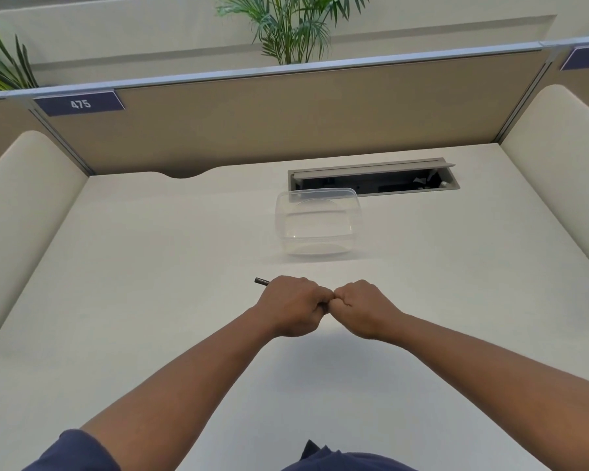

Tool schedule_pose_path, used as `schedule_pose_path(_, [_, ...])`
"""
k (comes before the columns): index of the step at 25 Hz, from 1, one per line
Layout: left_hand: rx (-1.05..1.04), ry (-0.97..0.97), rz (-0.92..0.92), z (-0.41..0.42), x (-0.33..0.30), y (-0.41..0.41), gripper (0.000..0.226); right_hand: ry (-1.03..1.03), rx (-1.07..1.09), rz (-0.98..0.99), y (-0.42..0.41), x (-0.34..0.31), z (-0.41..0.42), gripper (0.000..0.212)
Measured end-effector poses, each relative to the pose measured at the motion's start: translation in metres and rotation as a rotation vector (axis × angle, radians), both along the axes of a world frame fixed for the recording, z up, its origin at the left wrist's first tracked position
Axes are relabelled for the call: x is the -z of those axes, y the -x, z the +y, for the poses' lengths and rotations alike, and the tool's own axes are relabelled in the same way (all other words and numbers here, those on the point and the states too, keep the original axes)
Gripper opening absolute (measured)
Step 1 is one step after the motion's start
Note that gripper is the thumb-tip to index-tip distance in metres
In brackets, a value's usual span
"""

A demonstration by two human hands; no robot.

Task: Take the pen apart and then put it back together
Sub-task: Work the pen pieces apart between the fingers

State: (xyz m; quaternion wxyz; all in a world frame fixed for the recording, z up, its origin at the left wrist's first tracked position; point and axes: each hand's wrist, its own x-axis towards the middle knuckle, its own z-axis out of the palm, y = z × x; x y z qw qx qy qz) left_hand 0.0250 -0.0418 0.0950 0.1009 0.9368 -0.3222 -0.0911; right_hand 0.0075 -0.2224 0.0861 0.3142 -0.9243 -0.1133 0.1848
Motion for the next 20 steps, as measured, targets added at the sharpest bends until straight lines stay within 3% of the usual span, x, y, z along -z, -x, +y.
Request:
schedule_pose_path(8, [-0.066, -0.024, 0.071, -0.004, -0.003, 0.001, 0.02, 0.149, -0.015, -0.214, 0.0, 0.007, 0.002, 0.031])
schedule_pose_path(12, [-0.096, -0.024, 0.077, -0.002, -0.001, 0.001, 0.021, 0.164, -0.027, -0.229, 0.0, 0.005, 0.003, 0.031])
schedule_pose_path(14, [-0.095, -0.008, 0.045, -0.002, 0.0, 0.0, 0.023, 0.048, 0.045, -0.112, -0.002, 0.003, 0.002, 0.029])
schedule_pose_path(17, [-0.073, 0.044, -0.021, 0.003, 0.001, -0.003, 0.028, -0.356, 0.255, 0.336, -0.003, -0.004, -0.006, 0.024])
schedule_pose_path(20, [-0.006, 0.101, -0.077, 0.011, -0.001, -0.005, 0.027, -0.677, 0.334, 0.723, -0.005, -0.009, -0.02, 0.025])
